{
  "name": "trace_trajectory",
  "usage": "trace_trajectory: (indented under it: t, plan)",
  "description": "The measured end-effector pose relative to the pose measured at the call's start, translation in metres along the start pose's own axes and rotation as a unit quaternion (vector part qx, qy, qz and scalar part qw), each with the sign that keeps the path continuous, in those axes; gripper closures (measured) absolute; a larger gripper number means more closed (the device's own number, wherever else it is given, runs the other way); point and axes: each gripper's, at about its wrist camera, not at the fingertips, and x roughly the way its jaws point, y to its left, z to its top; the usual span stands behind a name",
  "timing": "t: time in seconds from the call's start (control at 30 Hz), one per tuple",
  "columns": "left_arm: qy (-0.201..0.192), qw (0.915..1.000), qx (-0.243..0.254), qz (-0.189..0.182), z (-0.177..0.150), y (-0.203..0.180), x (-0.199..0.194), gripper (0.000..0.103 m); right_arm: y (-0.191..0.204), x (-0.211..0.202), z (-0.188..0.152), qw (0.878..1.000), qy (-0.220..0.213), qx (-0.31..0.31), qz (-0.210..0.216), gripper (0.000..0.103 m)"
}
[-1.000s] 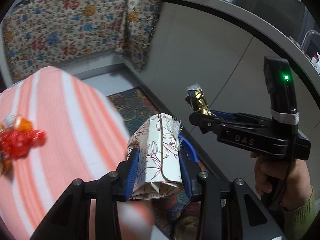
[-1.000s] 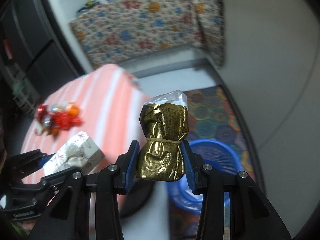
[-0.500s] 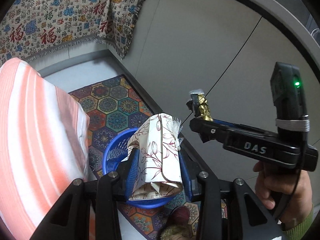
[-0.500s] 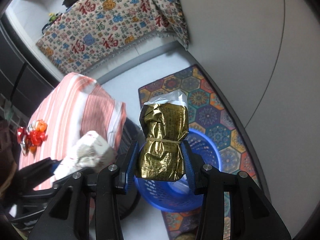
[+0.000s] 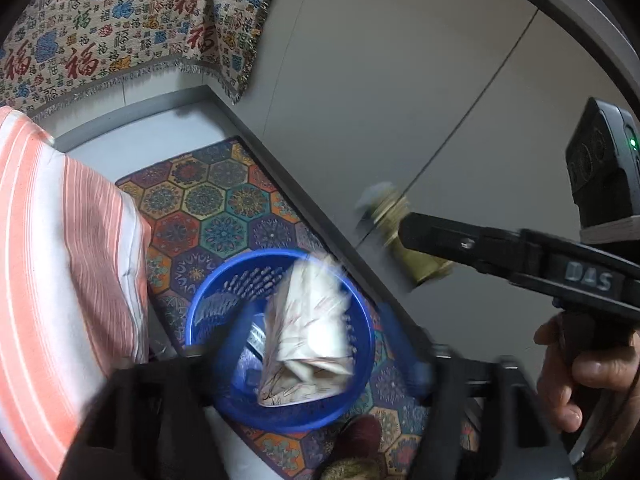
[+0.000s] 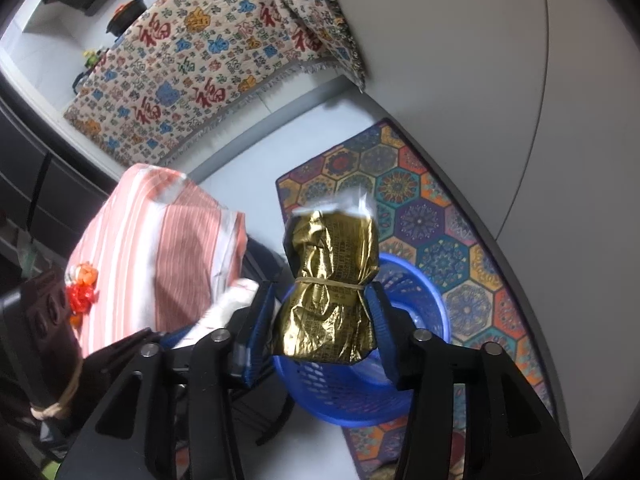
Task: Collect trash
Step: 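Carry both items over the blue wastebasket and open both tools to drop them, then bring both tools back above the table near the remaining cans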
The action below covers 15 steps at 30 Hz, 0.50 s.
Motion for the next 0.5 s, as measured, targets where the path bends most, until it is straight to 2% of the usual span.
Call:
trace_trajectory:
  t: [0.03, 0.13, 0.3, 0.33, 0.37, 0.5]
  plan:
    - [-0.007, 1.0000, -0.002, 0.002, 0.000, 0.001, -0.001, 0.029, -0.002, -0.002, 0.000, 1.000, -0.004, 0.006, -0.002, 0.039]
    - [-0.013, 0.9998, -0.011, 0.007, 0.001, 0.003, -0.007, 0.029, -0.004, -0.008, 0.001, 1.000, -0.017, 0.013, -0.008, 0.036]
    - [-0.047, 0.9984, 0.002, 0.031, -0.005, 0.000, -0.047, 0.029, 0.007, -0.020, 0.001, 0.999, -0.037, -0.008, -0.032, 0.028]
    - [-0.052, 0.9980, 0.009, 0.035, -0.007, 0.000, -0.057, 0.029, 0.014, -0.023, 0.001, 0.998, -0.043, -0.020, -0.041, 0.023]
    - [-0.058, 0.9972, 0.019, 0.043, -0.011, -0.001, -0.069, 0.029, 0.020, -0.025, 0.001, 0.997, -0.048, -0.030, -0.048, 0.018]
    - [-0.075, 0.9912, 0.057, 0.093, -0.036, 0.003, -0.117, 0.029, 0.056, -0.037, -0.007, 0.991, -0.077, -0.083, -0.077, 0.012]
